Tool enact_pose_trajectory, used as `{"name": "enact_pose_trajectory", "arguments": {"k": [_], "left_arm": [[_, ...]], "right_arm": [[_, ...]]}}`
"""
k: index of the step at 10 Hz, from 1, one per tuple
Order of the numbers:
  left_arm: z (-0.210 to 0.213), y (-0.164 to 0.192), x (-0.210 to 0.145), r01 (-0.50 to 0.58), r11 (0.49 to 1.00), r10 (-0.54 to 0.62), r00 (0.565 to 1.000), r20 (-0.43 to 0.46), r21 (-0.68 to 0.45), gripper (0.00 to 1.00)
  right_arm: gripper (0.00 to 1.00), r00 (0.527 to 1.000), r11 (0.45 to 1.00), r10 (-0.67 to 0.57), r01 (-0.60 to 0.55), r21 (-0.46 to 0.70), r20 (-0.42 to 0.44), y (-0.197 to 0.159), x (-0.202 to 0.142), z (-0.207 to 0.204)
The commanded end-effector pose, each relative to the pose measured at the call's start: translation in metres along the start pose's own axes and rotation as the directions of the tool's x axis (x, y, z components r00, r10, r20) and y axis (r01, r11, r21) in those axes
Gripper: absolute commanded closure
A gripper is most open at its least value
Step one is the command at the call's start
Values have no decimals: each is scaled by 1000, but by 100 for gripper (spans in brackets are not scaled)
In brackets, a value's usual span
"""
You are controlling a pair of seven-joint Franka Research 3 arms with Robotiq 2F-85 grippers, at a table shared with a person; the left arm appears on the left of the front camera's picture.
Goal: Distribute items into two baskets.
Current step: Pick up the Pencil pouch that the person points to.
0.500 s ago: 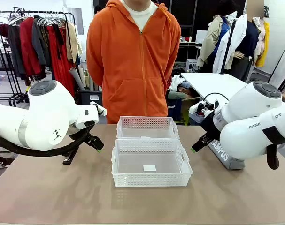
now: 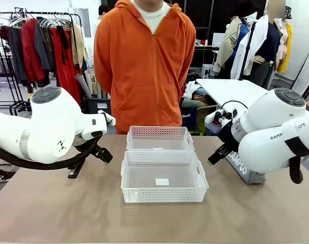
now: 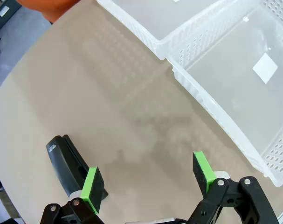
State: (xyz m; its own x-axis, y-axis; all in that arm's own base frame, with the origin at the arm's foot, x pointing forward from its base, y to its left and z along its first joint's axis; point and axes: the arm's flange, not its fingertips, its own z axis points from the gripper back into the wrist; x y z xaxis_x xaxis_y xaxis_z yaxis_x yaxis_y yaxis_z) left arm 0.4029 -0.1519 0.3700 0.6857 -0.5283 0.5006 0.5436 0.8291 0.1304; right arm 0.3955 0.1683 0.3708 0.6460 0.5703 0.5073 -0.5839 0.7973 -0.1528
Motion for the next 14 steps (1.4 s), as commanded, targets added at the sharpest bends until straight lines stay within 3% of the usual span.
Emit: {"name": "enact_pose_trajectory", "arguments": {"k": [1,14], "left_arm": [[0,0,0,0,1000,0,1000,0,0,0],[0,0,0,0,1000,0,1000,0,0,0]], "right_arm": [[0,1000,1000,0,0,0,0,0,0,0],[0,1000,1000,0,0,0,0,0,0,0]]}}
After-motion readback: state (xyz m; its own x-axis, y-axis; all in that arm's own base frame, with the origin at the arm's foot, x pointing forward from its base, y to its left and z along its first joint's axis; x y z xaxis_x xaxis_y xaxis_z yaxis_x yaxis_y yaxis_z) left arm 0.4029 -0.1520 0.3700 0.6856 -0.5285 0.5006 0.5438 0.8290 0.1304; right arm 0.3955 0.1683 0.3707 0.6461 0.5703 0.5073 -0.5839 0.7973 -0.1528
